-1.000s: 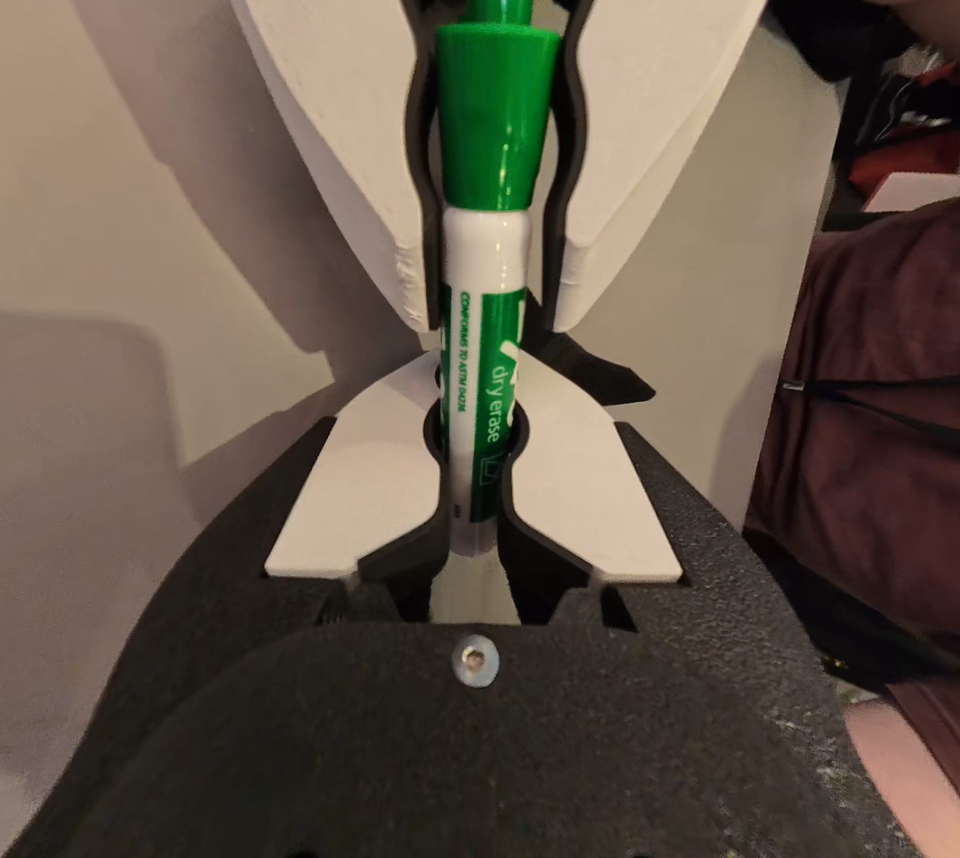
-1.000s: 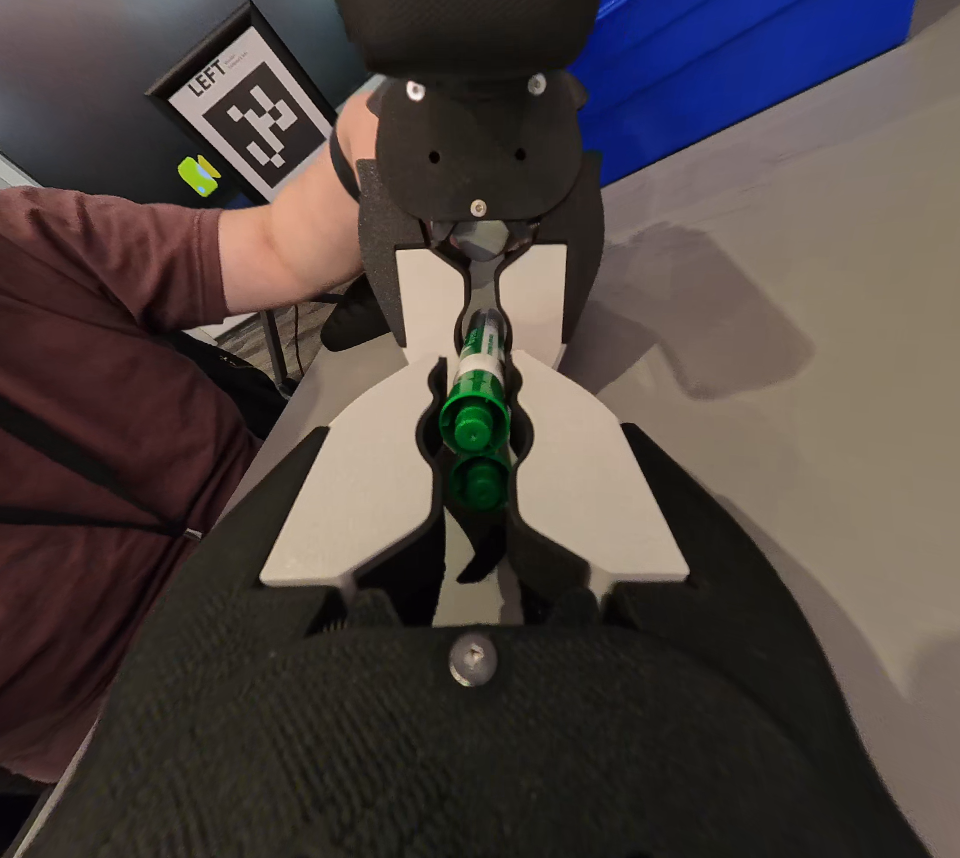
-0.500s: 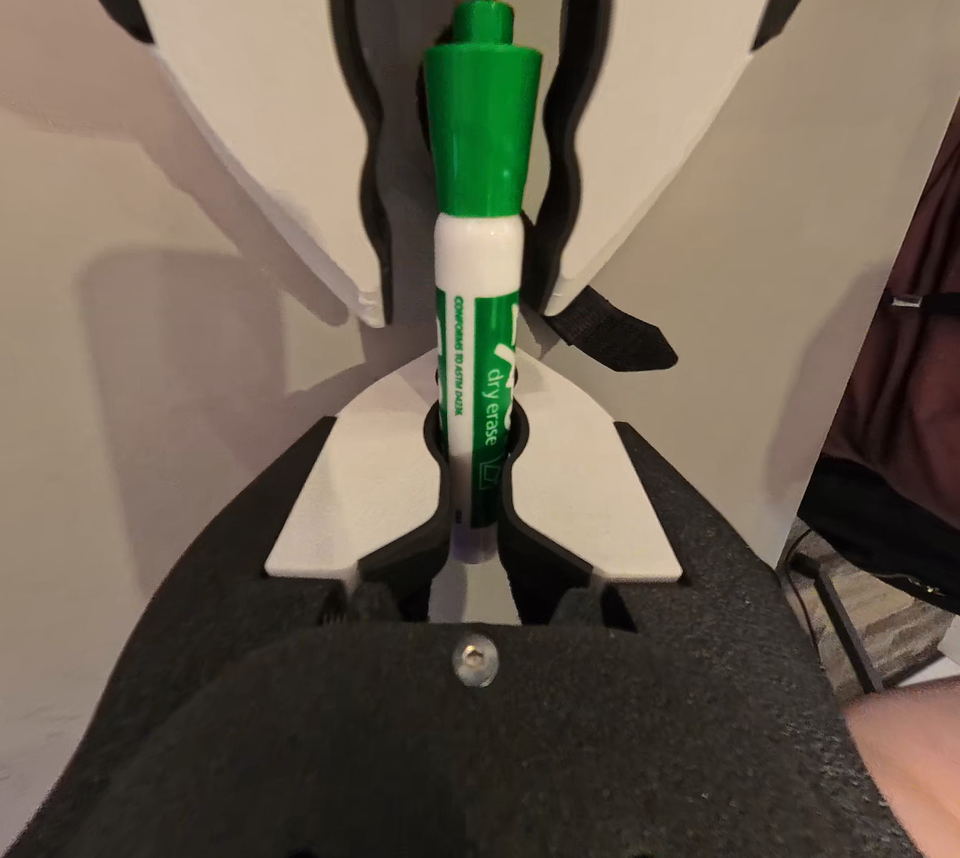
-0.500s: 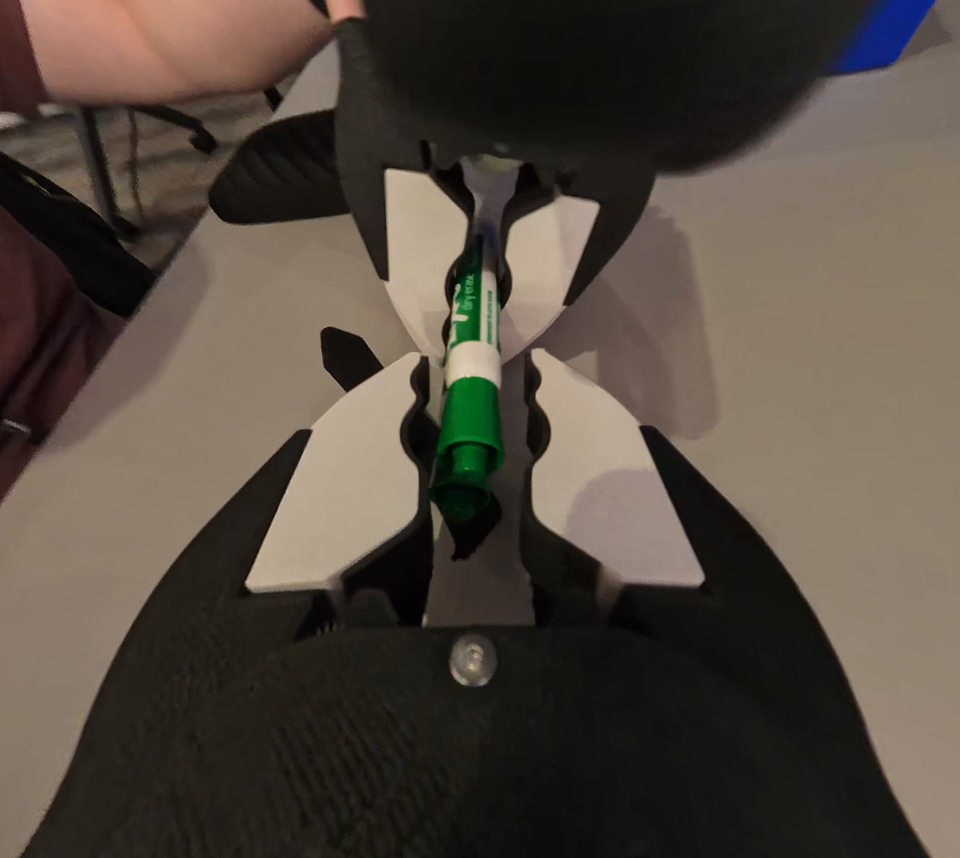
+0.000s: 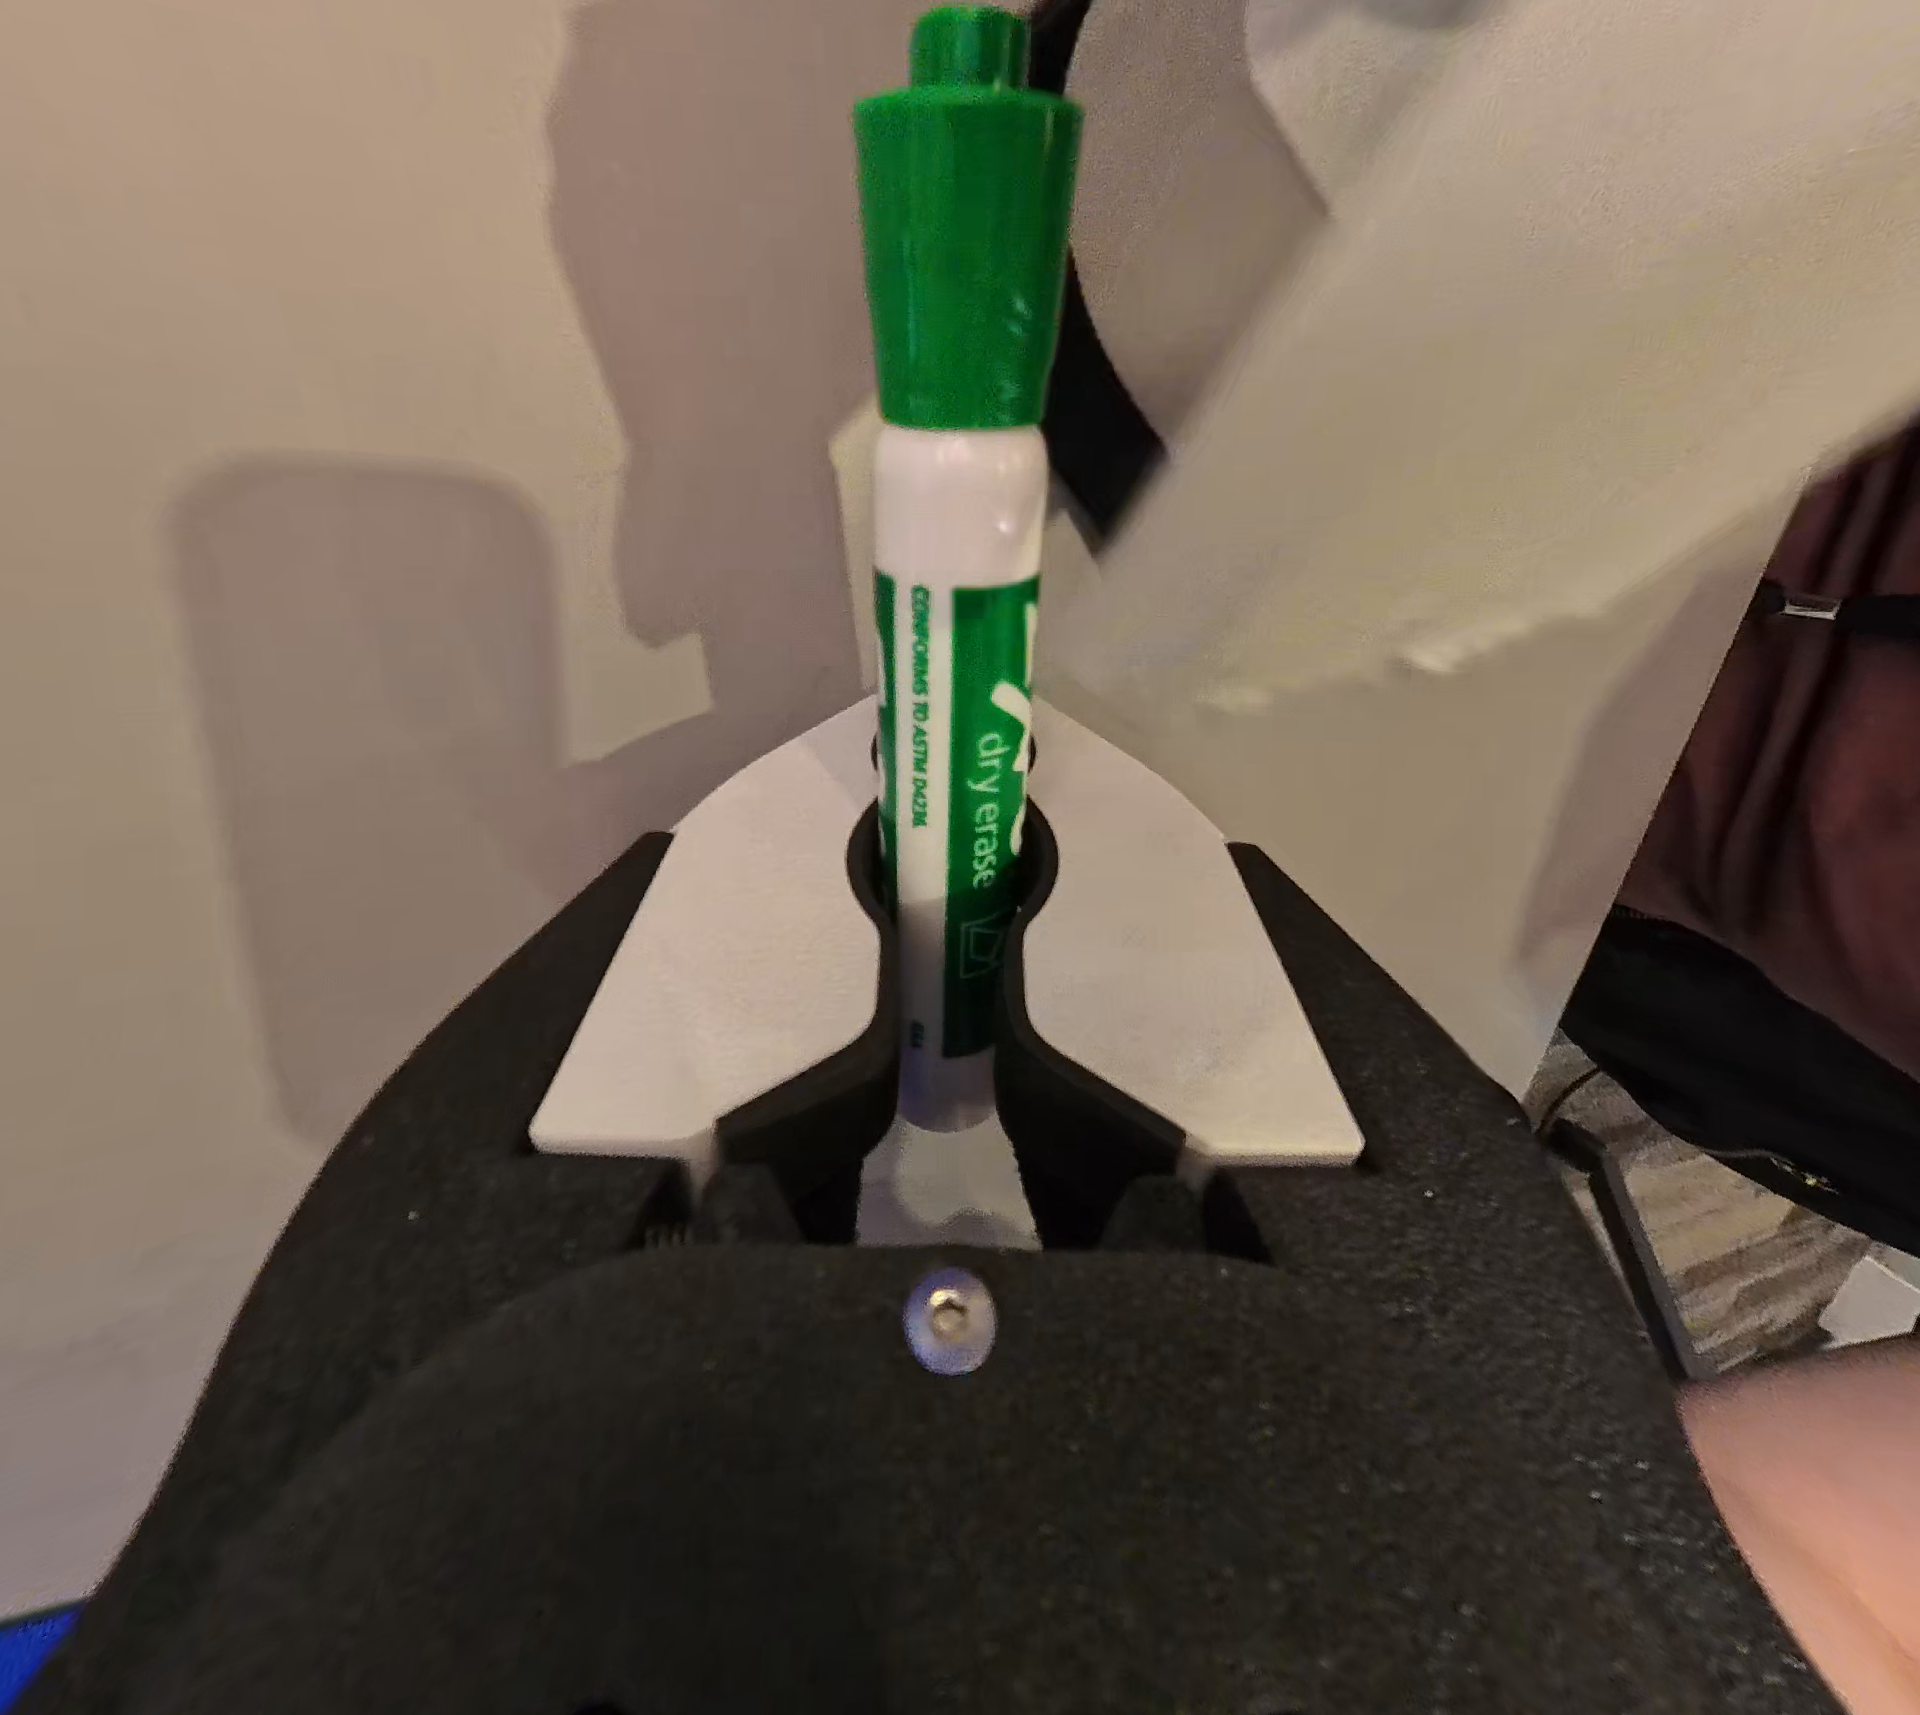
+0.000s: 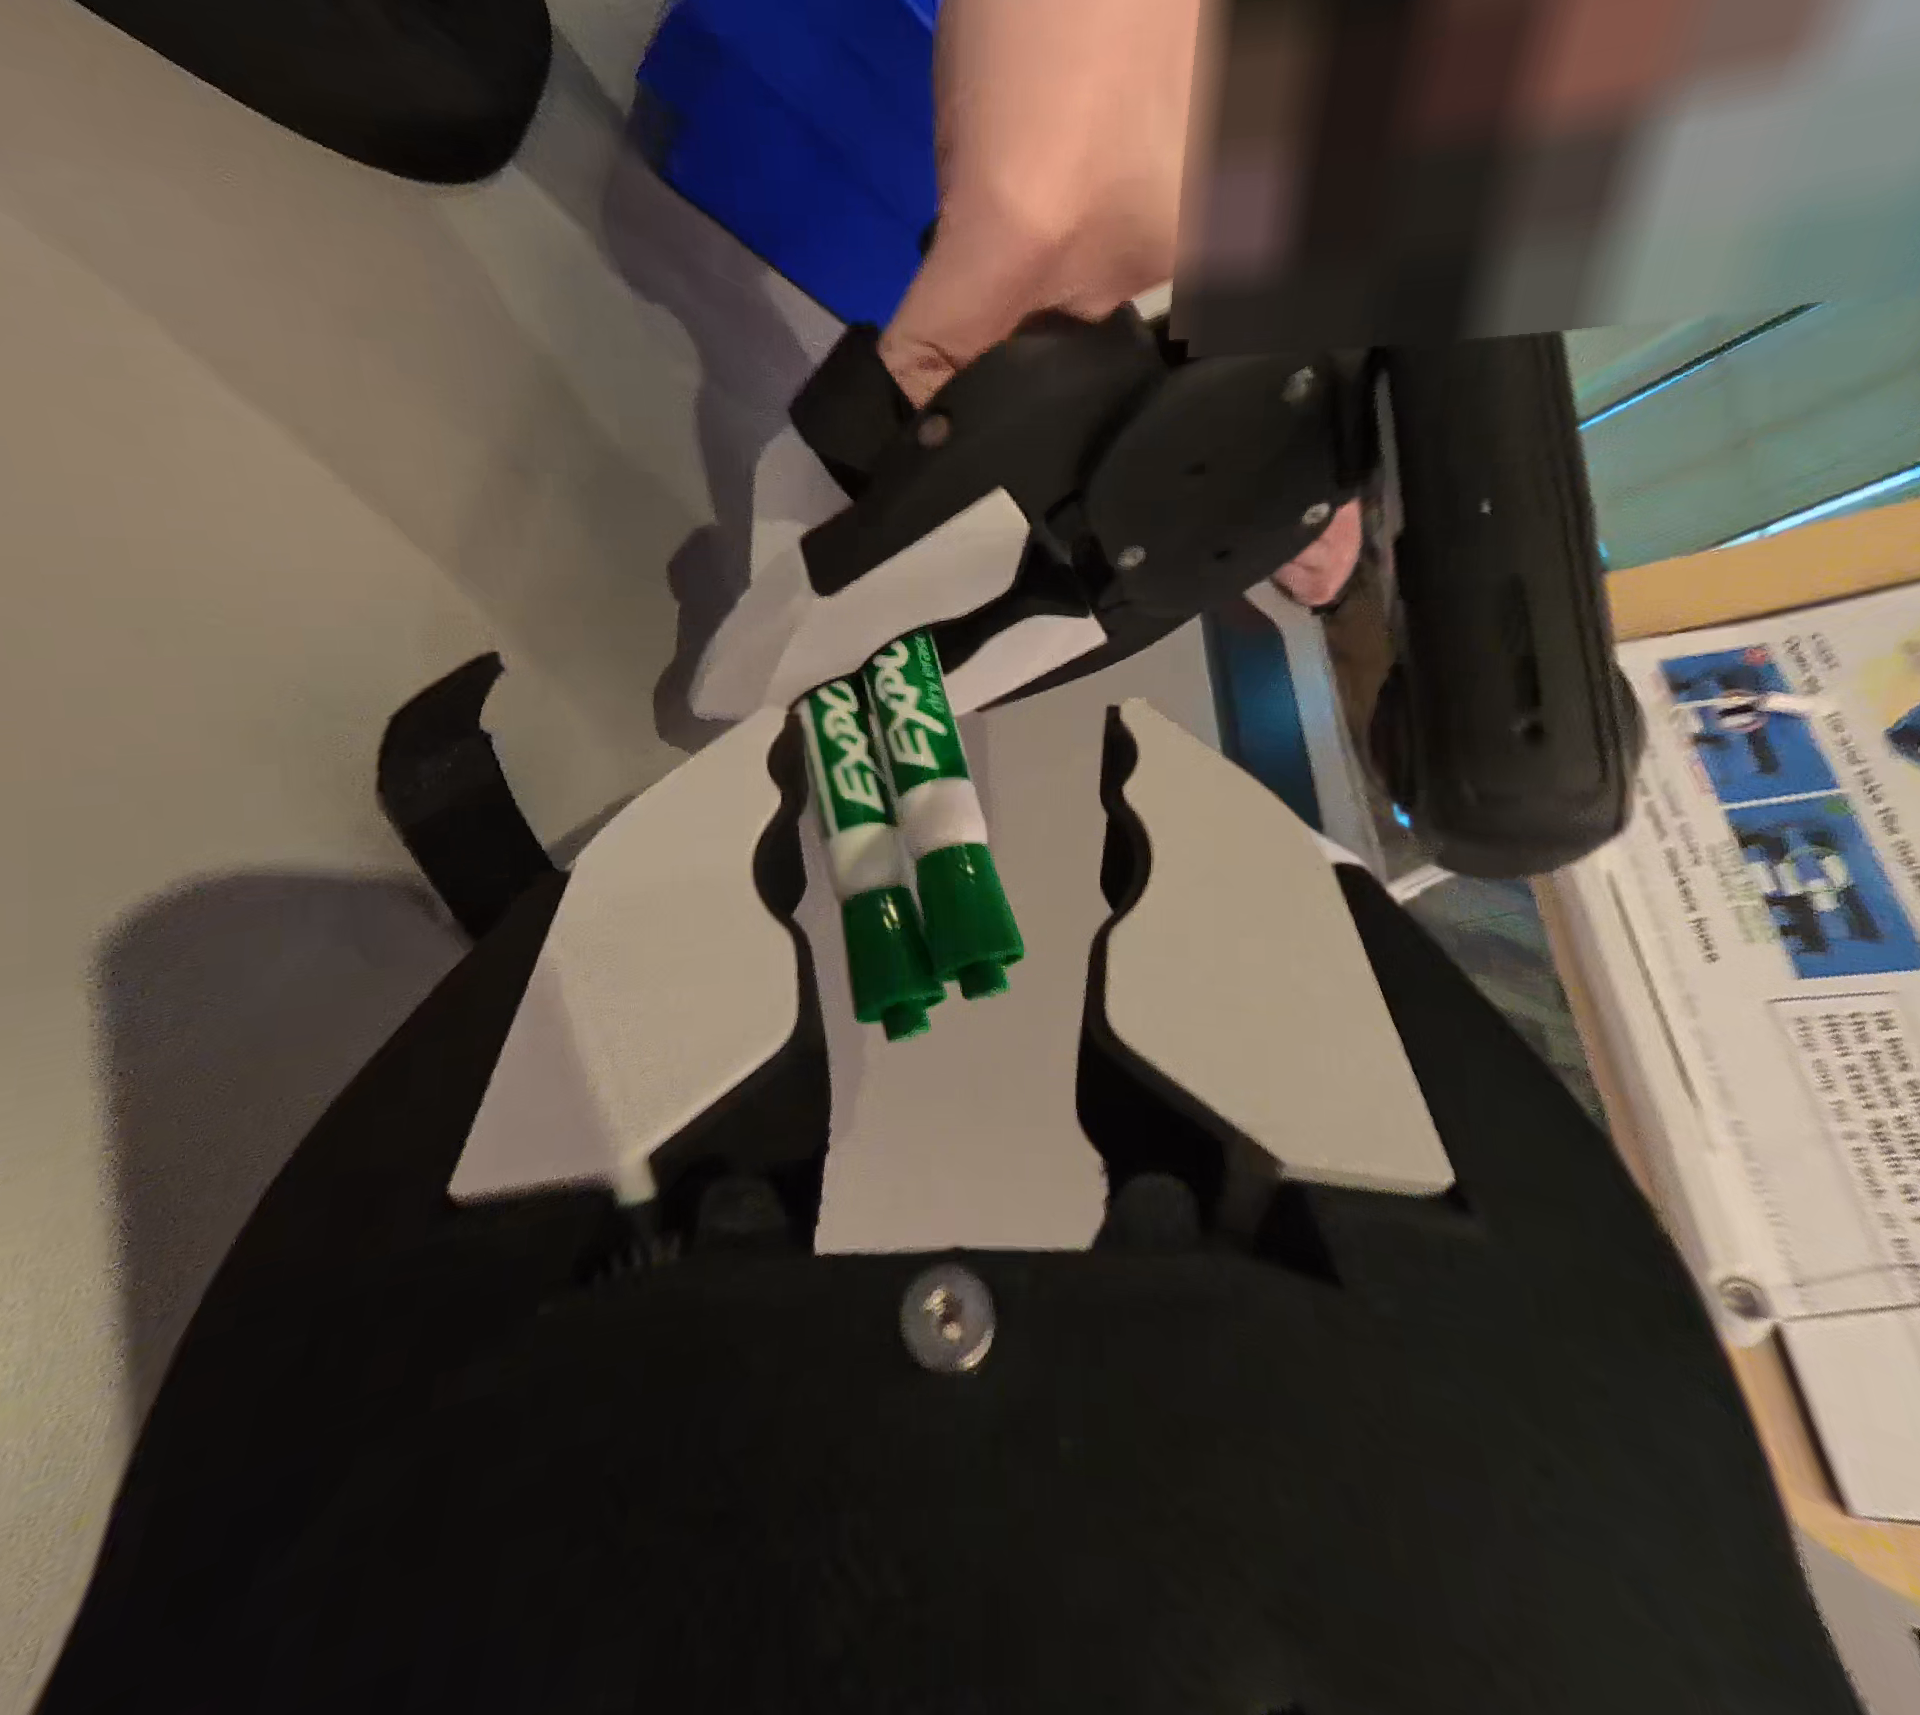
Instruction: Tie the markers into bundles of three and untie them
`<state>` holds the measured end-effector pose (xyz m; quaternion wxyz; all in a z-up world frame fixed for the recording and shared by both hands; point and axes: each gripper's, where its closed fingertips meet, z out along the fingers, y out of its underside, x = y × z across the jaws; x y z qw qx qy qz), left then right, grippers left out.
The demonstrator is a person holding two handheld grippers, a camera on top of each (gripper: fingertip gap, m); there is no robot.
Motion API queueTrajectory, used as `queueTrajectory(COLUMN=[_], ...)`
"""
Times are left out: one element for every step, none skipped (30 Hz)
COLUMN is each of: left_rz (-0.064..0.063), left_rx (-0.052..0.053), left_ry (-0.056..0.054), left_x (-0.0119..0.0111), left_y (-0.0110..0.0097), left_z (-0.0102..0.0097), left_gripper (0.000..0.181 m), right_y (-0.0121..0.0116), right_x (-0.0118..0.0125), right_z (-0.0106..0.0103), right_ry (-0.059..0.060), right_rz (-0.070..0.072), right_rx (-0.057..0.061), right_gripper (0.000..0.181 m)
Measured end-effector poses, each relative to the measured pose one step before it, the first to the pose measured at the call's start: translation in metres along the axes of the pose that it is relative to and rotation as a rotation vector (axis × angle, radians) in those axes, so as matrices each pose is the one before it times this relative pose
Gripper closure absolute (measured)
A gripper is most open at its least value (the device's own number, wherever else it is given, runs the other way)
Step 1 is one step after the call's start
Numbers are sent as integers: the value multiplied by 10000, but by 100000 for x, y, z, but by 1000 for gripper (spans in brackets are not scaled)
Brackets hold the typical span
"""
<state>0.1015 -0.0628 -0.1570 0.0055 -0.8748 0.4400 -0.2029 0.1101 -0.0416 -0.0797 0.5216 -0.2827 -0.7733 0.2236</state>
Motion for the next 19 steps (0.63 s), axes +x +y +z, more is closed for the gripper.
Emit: queueTrajectory(left_rz=[-70,-83,-84,-81,-69,-78,-126,-135,-143,-127,-108,-167,-222,-155,-145,-170,-108,-98,-140], left_rx=[51,50,26,27,43,60,84,142,81,21,97,150,85,99,120,21,-5,22,58], left_ry=[26,82,70,44,21,131,282,139,43,185,221,79,147,201,98,40,111,205,188], left_x=[-18,61,43,1,-32,126,328,126,5,241,316,103,200,333,225,183,325,469,441], left_y=[-43,-42,5,-14,-54,-62,-133,-255,-177,-85,-216,-295,-216,-255,-288,-186,-142,-190,-254], left_z=[-182,-174,-176,-197,-202,-225,-233,-297,-322,-341,-357,-420,-418,-382,-373,-344,-280,-230,-214], left_gripper=[166,165,165,166,166,166,166,166,166,165,165,165,165,165,165,165,165,165,165], right_y=[-322,-93,98,158,171,118,157,356,270,46,11,32,44,129,110,129,278,325,240], right_x=[-134,-59,-6,47,199,68,29,339,305,221,478,520,358,378,339,226,248,256,222], right_z=[29,74,98,118,92,91,96,95,40,-20,-82,-75,-32,-7,16,77,141,177,158], right_ry=[143,196,236,290,386,272,211,422,397,326,486,510,414,446,435,362,362,332,253], right_rz=[-275,-352,-433,-416,-298,-229,-241,-333,-419,-382,-316,-303,-289,-242,-211,-251,-297,-248,-131], right_rx=[1,-133,-230,-232,-183,-93,-115,-262,-211,-69,-61,-53,-48,-101,-92,-115,-229,-237,-157], right_gripper=[125,124,123,123,125,126,128,129,129,129,130,130,130,132,134,135,135,134,133])
